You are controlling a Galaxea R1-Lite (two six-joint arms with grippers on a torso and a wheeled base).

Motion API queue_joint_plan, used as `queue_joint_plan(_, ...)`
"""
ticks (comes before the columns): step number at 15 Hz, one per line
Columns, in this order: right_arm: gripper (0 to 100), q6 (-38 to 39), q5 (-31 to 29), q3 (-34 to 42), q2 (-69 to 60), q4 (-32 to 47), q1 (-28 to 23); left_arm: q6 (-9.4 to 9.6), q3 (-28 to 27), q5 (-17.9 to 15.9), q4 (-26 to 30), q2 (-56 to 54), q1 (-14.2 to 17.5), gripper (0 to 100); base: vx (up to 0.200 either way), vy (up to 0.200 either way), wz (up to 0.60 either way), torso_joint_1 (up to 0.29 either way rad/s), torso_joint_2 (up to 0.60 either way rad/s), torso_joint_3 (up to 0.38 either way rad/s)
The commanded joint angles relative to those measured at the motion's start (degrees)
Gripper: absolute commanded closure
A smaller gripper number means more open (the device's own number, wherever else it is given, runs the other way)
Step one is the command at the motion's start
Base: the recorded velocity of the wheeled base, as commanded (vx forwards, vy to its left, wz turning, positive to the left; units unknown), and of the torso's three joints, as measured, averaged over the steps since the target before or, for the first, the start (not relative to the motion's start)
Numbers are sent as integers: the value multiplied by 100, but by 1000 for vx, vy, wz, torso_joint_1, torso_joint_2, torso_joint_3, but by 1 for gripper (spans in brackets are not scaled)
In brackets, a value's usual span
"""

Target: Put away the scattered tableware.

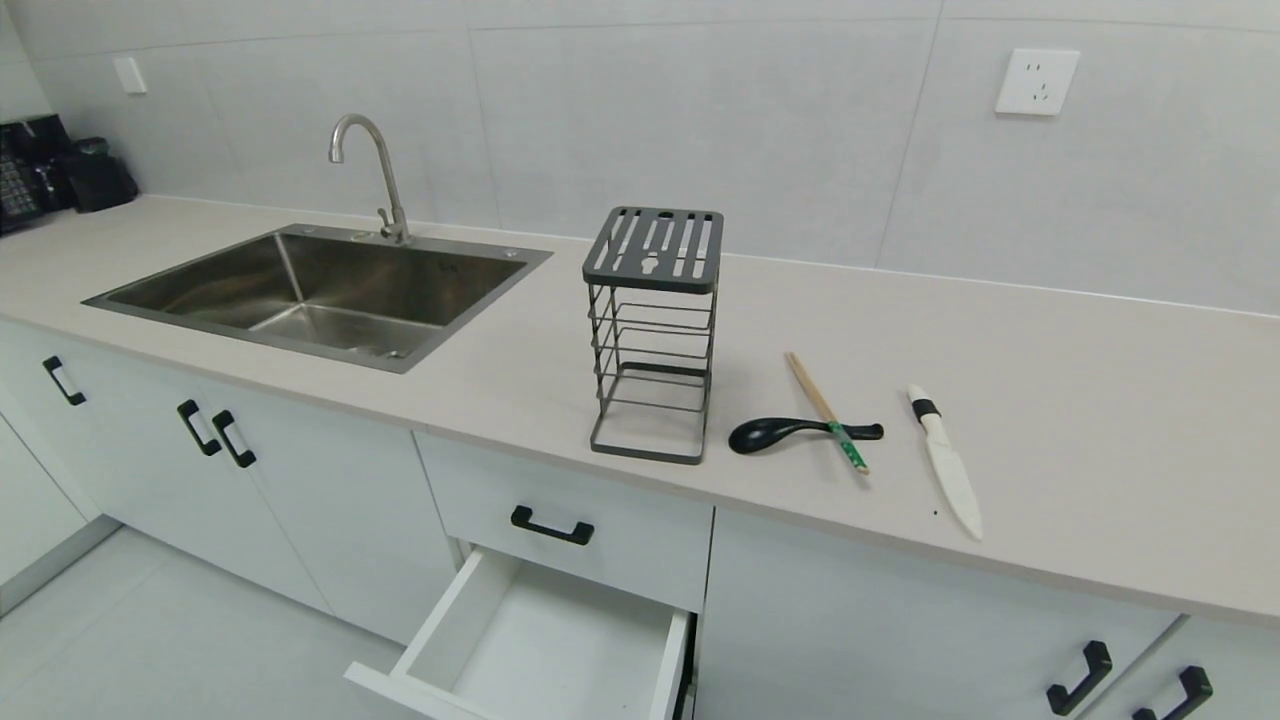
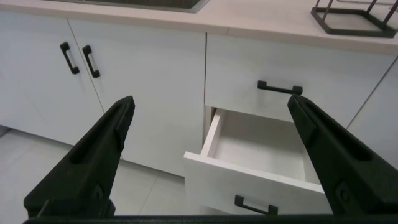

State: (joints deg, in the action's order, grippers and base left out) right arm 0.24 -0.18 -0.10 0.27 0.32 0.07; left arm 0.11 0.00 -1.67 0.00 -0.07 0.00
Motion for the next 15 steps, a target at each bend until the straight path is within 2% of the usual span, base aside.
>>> queue_joint_plan(1,100,2,1,1,8,3,1,7,0,0,0,7,0,0,0,0,0,212,-393,-188)
queue_joint_plan(9,100,20,36,1,17,-5,1,7,0,0,0,7,0,0,0,0,0,31,-55,-26)
queue_joint_plan(10,0,11,36,1,8,-5,1,7,0,0,0,7,0,0,0,0,0,0,0,0)
queue_joint_plan(15,0,28,97,-8,8,21,1,-2,0,9,35,7,-9,0,0,0,0,0,0,0)
